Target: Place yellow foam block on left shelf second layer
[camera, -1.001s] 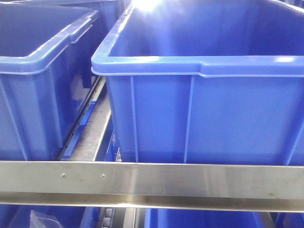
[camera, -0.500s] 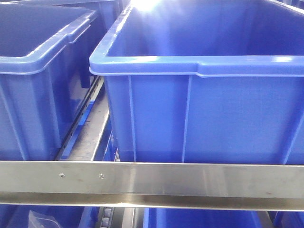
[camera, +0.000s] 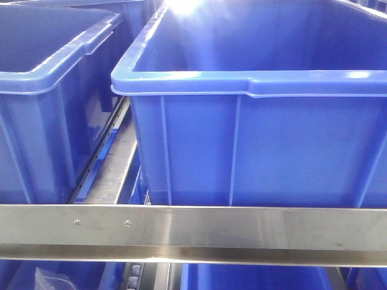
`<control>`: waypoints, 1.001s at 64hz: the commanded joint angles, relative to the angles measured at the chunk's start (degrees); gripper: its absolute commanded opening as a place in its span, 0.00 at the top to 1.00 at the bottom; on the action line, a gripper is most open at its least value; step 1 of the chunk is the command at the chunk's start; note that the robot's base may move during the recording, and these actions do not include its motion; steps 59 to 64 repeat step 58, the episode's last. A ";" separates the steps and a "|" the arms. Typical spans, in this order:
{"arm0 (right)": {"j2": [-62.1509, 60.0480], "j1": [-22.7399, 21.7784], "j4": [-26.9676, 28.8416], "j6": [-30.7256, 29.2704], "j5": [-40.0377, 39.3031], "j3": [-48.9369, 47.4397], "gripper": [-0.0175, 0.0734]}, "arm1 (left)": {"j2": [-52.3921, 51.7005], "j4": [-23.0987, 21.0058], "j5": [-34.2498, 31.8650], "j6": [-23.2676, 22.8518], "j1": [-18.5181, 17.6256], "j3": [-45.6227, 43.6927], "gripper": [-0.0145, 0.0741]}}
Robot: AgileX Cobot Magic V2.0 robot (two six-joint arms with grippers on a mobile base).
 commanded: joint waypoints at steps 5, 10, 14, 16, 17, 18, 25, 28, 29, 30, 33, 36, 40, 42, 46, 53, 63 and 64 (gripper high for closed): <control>-1.42 -0.52 -0.05 -0.38 -6.49 -1.17 0.77 | -0.78 0.03 -4.88 -0.22 -0.20 1.48 0.68; -1.43 -0.52 -0.05 -0.38 -6.42 -1.17 0.77 | -0.78 0.03 -4.88 -0.22 -0.20 1.48 0.68; -1.43 -0.52 -0.05 -0.38 -6.42 -1.17 0.77 | -0.78 0.03 -4.88 -0.22 -0.20 1.48 0.68; -1.43 -0.52 -0.05 -0.38 -6.42 -1.17 0.77 | -0.78 0.03 -4.88 -0.22 -0.20 1.48 0.68; -1.43 -0.52 -0.05 -0.38 -6.42 -1.17 0.77 | -0.78 0.03 -4.88 -0.22 -0.20 1.48 0.68; -1.43 -0.52 -0.05 -0.38 -6.42 -1.17 0.77 | -0.78 0.03 -4.88 -0.22 -0.20 1.48 0.68; -1.43 -0.52 -0.05 -0.38 -6.42 -1.17 0.77 | -0.78 0.03 -4.88 -0.22 -0.20 1.48 0.68; -1.43 -0.52 -0.05 -0.38 -6.42 -1.17 0.77 | -0.78 0.03 -4.88 -0.22 -0.20 1.48 0.68; -1.43 -0.52 -0.05 -0.38 -6.42 -1.17 0.77 | -0.78 0.03 -4.88 -0.22 -0.20 1.48 0.68; -1.43 -0.52 -0.05 -0.38 -6.42 -1.17 0.77 | -0.78 0.03 -4.88 -0.22 -0.20 1.48 0.68; -1.43 -0.52 -0.05 -0.38 -6.42 -1.17 0.77 | -0.78 0.03 -4.88 -0.22 -0.20 1.48 0.68; -1.43 -0.52 -0.05 -0.38 -6.42 -1.17 0.77 | -0.78 0.03 -4.88 -0.22 -0.20 1.48 0.68; -1.43 -0.52 -0.05 -0.38 -6.42 -1.17 0.77 | -0.78 0.03 -4.88 -0.22 -0.20 1.48 0.68; -1.43 -0.52 -0.05 -0.38 -6.42 -1.17 0.77 | -0.78 0.03 -4.88 -0.22 -0.20 1.48 0.68; -1.43 -0.52 -0.05 -0.38 -6.42 -1.17 0.77 | -0.78 0.03 -4.88 -0.22 -0.20 1.48 0.68; -1.43 -0.52 -0.05 -0.38 -6.42 -1.17 0.77 | -0.78 0.03 -4.88 -0.22 -0.20 1.48 0.68; -1.43 -0.52 -0.05 -0.38 -6.42 -1.17 0.77 | -0.78 0.03 -4.88 -0.22 -0.20 1.48 0.68; -1.43 -0.52 -0.05 -0.38 -6.42 -1.17 0.77 | -0.78 0.03 -4.88 -0.22 -0.20 1.48 0.68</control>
